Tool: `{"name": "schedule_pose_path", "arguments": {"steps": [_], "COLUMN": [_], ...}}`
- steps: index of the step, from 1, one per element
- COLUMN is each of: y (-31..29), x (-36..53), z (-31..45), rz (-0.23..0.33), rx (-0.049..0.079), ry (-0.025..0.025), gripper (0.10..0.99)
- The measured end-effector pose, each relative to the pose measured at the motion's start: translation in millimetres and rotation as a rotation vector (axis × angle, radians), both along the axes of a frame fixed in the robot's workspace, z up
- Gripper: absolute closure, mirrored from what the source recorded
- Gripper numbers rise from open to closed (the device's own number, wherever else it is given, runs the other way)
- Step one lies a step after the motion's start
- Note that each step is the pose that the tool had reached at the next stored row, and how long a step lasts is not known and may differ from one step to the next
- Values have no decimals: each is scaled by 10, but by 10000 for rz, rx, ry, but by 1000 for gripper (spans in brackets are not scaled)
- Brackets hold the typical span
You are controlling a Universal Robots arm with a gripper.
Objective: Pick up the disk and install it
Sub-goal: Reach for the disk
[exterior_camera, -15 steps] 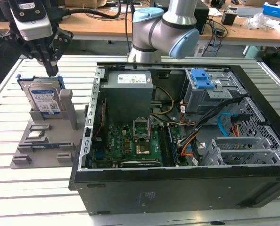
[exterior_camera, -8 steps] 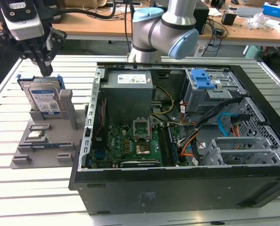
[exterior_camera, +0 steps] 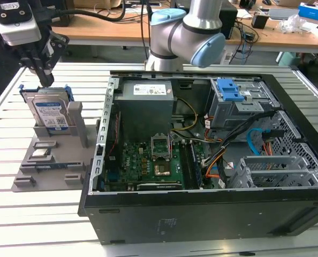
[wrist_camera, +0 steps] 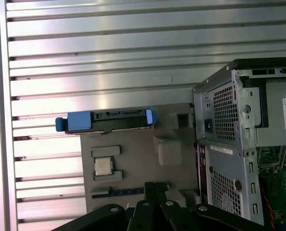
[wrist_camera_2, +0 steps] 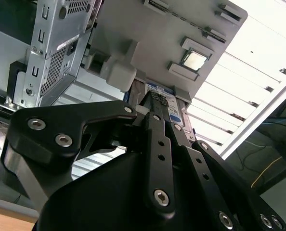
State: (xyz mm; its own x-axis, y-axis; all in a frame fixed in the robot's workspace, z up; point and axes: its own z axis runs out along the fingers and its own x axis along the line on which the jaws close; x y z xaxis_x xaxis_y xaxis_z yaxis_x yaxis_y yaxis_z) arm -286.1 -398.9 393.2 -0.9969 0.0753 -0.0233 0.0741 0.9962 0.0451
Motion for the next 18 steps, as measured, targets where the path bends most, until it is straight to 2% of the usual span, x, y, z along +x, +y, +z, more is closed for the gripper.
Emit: {"name": "schedule_pose_path", "arguments": {"steps": [14,18], "y": [0,0], "x": [-247,-294], "z": [0,-1], "rz": [-1,0], "rx": [0,0], "ry": [0,0], "gripper": [980,980]}}
